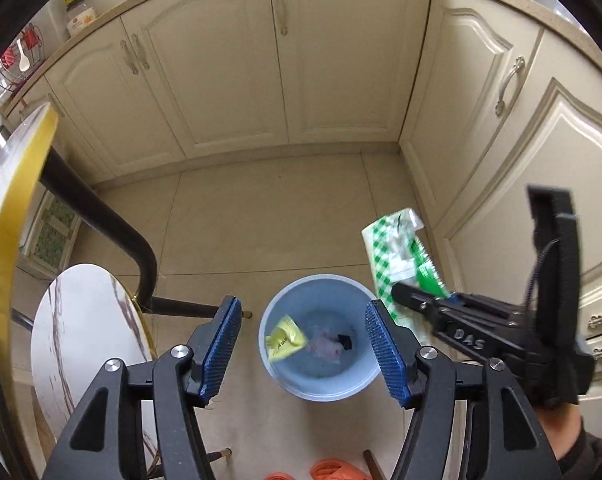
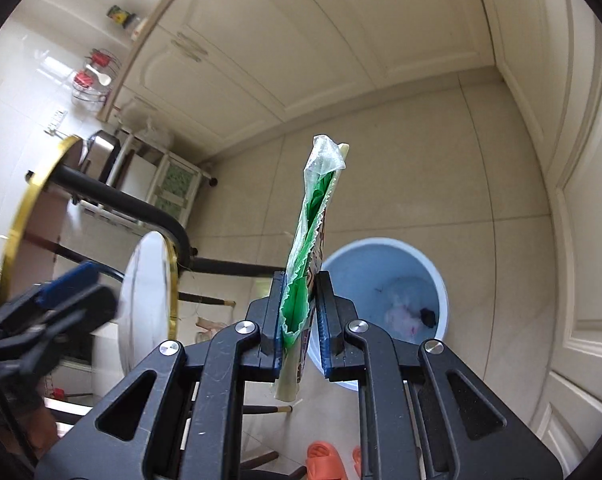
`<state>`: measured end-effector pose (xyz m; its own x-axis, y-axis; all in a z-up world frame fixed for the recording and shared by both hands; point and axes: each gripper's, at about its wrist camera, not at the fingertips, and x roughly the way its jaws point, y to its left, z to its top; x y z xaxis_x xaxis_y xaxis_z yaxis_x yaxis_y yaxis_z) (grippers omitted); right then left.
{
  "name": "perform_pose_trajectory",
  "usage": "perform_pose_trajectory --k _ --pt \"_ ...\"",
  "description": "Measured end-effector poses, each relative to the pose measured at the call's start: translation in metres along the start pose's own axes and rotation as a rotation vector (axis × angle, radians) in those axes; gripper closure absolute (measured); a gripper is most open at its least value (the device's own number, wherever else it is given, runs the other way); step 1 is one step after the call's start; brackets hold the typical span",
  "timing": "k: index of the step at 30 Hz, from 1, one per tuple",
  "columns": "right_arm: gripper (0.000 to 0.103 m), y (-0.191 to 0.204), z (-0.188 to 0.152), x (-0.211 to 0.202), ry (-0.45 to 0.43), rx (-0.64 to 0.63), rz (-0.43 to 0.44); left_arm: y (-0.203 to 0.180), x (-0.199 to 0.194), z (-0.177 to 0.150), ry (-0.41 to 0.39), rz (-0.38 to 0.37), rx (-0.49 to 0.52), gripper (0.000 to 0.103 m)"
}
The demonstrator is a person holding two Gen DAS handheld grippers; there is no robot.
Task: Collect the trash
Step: 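Carry both packets over the blue bin and open both tools to drop them, then grasp the milk carton with the left tool while the right tool grasps crumpled paper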
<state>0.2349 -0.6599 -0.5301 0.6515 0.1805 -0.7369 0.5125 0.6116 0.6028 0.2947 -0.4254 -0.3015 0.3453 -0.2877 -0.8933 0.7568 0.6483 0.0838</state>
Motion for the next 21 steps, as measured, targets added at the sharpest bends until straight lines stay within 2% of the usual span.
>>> perform_pose_trajectory --k 2,5,6,7,8,9,10,12,16,21 --pt "0.089 -0.001 -0.003 0.013 0.027 0.008 -0.011 -0.001 -0.014 -0.004 -0.029 0.007 0.014 0.039" --pt "0.085 -0.003 -0.005 0.026 0.037 0.015 -0.012 -0.006 -0.033 -0.009 -0.060 -0.022 0.014 0.036" --pt "0.080 -0.005 -0.007 0.029 0.046 0.022 -0.025 -0.007 -0.039 -0.010 -0.073 -0.025 0.016 0.035" --pt "0.068 -0.005 -0.009 0.031 0.064 0.028 -0.026 -0.008 -0.046 -0.010 -0.086 -0.022 0.019 0.035" --pt "0.060 -0.004 -0.010 0.032 0.076 0.035 -0.033 -0.006 -0.056 -0.014 -0.099 -0.020 0.021 0.034" --pt "0.047 -0.002 -0.012 0.031 0.073 0.037 -0.045 -0.005 -0.064 -0.015 -0.115 -0.020 0.021 0.034" --pt "0.042 -0.001 -0.014 0.027 0.066 0.033 -0.045 -0.007 -0.076 -0.018 -0.132 -0.022 0.018 0.034" --pt "0.042 0.003 -0.018 0.019 0.058 0.038 -0.028 -0.007 -0.102 -0.029 -0.174 -0.029 0.010 0.032" --pt "0.032 0.030 -0.020 -0.013 0.000 -0.007 -0.016 0.000 -0.152 -0.050 -0.261 -0.015 -0.012 0.029" --pt "0.023 0.098 -0.019 -0.075 -0.118 -0.138 0.018 0.018 -0.216 -0.090 -0.379 0.036 -0.065 0.022"
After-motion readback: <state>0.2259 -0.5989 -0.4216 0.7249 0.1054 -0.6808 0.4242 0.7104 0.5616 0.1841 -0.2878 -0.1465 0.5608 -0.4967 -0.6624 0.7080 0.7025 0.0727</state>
